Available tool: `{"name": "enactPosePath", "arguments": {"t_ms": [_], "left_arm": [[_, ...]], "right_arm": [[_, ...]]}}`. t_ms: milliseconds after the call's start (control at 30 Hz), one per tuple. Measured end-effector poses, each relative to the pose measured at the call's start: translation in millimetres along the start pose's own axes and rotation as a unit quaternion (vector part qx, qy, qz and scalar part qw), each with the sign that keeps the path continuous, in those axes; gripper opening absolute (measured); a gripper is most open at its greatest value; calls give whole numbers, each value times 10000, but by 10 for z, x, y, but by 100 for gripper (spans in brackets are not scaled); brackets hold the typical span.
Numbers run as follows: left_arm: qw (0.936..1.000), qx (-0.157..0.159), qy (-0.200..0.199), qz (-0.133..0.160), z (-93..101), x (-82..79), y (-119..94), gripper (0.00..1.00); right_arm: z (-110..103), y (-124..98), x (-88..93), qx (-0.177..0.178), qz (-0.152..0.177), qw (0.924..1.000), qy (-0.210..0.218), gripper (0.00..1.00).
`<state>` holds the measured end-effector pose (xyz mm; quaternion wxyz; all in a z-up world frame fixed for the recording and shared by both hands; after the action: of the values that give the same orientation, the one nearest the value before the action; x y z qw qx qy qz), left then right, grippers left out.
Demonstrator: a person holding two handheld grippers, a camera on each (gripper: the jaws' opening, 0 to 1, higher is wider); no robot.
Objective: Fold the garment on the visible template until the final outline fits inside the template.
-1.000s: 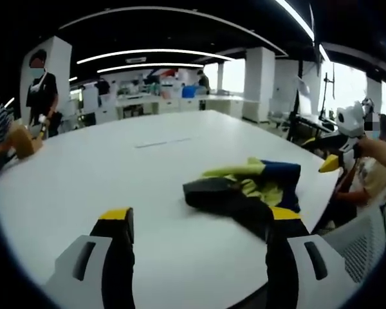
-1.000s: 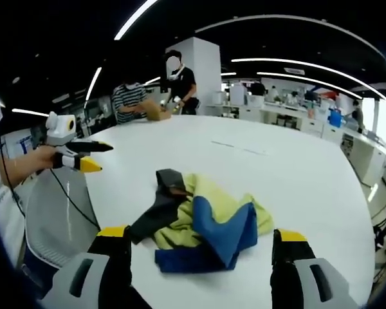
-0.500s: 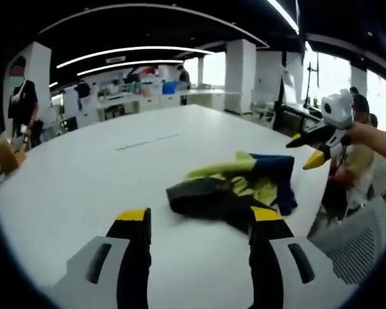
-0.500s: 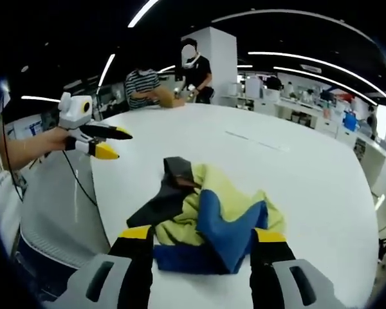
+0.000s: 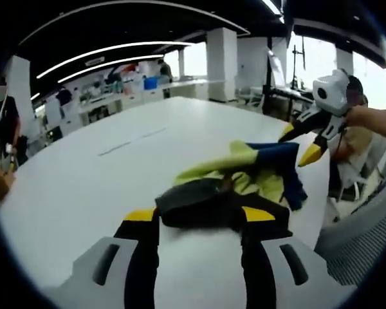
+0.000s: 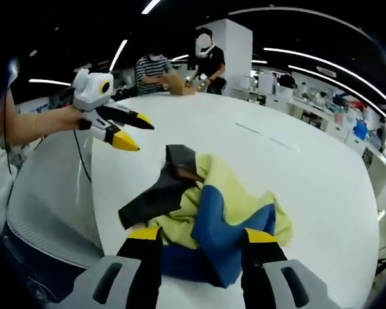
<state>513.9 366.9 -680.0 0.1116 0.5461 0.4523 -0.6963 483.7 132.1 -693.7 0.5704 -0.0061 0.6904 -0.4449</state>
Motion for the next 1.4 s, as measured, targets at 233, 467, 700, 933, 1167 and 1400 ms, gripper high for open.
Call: {"name": "enactPosePath", "arguments": {"t_ms": [233,467,700,933,1167,1400], "left_arm": [[9994,191,172,-235,-20,63,241,38],[9983,247,375,-370,-45,102,392,37],[9916,192,1127,-610,-102,178,576,29],[9902,229,1241,-602,-95,165,724,25],[9870,322,1477,-551,-21,127,827,23],[9894,425,1289,-508,22,68,844,0]], "right_arm": [[52,80,20,-23,-133,9997,-210,39],[91,140,36,-92,-217,9992,-308,32],[87,196,47,-203,-270,9990,-301,30],[100,226,87,-206,-377,9984,-361,27],[121,230,87,-112,-401,9980,-471,21],[158,194,32,-40,-244,9987,-451,0]]}}
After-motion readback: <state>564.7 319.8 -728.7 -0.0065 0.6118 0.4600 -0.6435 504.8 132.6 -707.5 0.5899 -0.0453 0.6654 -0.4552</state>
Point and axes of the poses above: the point that each gripper's makers call its tool centre point, and the gripper's own axes: y roughly forward along the fingers, z roughly to its right, x roughly out of its underside, the point moved 4 cm from there along -y, roughly backward along the fingers, and after that the axes turned 3 degrees about -y, right-handed, at the moved point
